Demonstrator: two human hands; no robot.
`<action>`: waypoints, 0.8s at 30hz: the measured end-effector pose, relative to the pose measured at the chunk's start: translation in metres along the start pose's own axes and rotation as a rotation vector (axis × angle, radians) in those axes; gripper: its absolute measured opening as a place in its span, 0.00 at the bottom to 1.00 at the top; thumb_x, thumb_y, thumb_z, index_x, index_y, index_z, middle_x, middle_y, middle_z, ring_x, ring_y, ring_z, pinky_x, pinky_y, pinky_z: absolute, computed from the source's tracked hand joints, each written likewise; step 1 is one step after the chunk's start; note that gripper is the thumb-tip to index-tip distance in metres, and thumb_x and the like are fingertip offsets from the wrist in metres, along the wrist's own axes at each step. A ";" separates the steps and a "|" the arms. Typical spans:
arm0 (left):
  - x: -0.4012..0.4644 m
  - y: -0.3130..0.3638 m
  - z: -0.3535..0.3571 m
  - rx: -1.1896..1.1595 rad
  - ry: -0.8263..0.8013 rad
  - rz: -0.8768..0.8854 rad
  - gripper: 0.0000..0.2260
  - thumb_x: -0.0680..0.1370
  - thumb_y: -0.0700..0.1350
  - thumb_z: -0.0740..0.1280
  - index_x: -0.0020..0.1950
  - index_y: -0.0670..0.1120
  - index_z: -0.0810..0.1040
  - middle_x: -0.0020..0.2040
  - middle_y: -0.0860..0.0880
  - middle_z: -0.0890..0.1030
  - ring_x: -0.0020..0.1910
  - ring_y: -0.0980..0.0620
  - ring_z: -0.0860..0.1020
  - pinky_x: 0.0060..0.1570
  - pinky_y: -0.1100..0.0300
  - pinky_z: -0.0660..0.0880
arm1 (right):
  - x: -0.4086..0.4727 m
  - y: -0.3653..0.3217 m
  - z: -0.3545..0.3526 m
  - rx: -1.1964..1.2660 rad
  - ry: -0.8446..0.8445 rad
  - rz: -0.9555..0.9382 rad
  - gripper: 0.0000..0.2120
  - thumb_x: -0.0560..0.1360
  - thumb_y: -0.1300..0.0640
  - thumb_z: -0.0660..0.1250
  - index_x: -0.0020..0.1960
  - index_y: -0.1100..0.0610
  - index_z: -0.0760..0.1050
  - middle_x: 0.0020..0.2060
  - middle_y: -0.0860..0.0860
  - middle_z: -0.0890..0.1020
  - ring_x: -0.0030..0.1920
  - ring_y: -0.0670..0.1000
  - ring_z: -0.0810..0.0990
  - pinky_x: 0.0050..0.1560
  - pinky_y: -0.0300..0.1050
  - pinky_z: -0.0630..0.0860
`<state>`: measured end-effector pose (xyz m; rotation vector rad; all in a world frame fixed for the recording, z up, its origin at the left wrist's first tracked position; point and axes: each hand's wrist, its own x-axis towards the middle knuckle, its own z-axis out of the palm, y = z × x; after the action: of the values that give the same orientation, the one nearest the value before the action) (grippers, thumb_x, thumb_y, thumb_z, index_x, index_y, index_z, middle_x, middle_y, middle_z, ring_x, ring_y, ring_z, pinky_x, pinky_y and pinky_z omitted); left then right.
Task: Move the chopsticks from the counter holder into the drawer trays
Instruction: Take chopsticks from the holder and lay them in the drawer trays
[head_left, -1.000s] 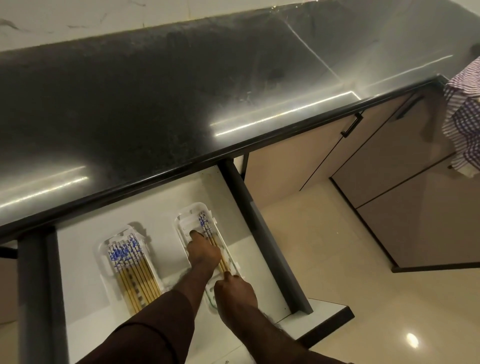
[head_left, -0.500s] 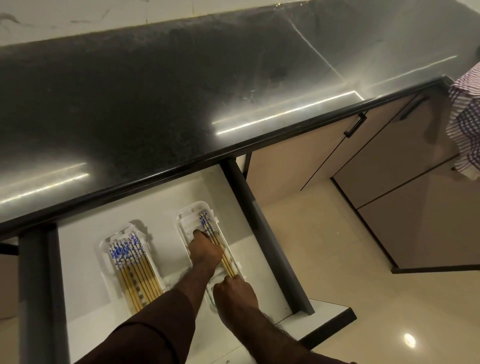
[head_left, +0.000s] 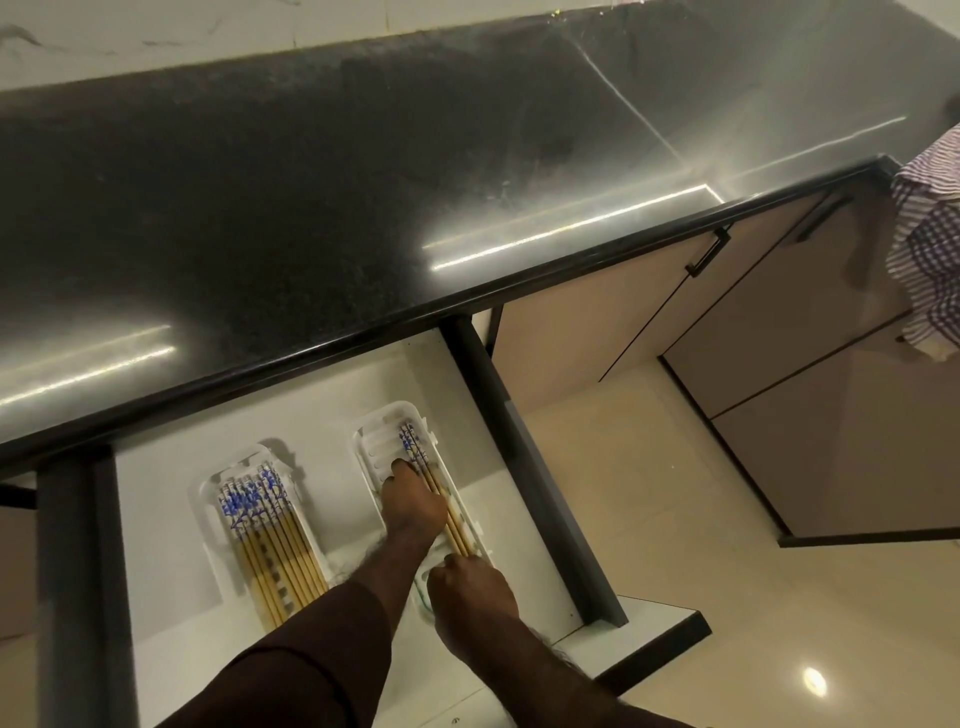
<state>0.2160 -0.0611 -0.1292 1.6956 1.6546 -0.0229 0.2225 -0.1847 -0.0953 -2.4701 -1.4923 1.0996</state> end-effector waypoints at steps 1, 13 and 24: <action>-0.001 0.000 0.000 -0.002 -0.001 0.005 0.15 0.74 0.36 0.65 0.61 0.38 0.71 0.57 0.37 0.79 0.57 0.37 0.78 0.56 0.48 0.74 | -0.002 0.000 0.000 -0.009 0.017 -0.025 0.13 0.82 0.60 0.58 0.63 0.62 0.77 0.55 0.57 0.81 0.54 0.57 0.82 0.58 0.46 0.78; -0.015 0.006 -0.012 -0.097 -0.023 -0.023 0.20 0.73 0.37 0.67 0.65 0.39 0.69 0.62 0.38 0.77 0.61 0.38 0.76 0.58 0.50 0.73 | -0.011 -0.002 -0.016 -0.098 0.084 -0.089 0.10 0.77 0.65 0.64 0.56 0.63 0.79 0.49 0.59 0.82 0.48 0.60 0.81 0.49 0.50 0.78; -0.068 0.014 -0.078 -0.506 0.044 -0.046 0.16 0.72 0.38 0.65 0.60 0.43 0.75 0.57 0.40 0.79 0.54 0.40 0.80 0.53 0.46 0.80 | -0.029 -0.010 -0.083 0.021 0.350 -0.143 0.13 0.77 0.55 0.69 0.60 0.54 0.79 0.50 0.52 0.84 0.46 0.51 0.83 0.47 0.47 0.82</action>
<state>0.1795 -0.0775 -0.0325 1.2790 1.5645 0.3820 0.2558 -0.1769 -0.0141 -2.3423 -1.5082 0.6158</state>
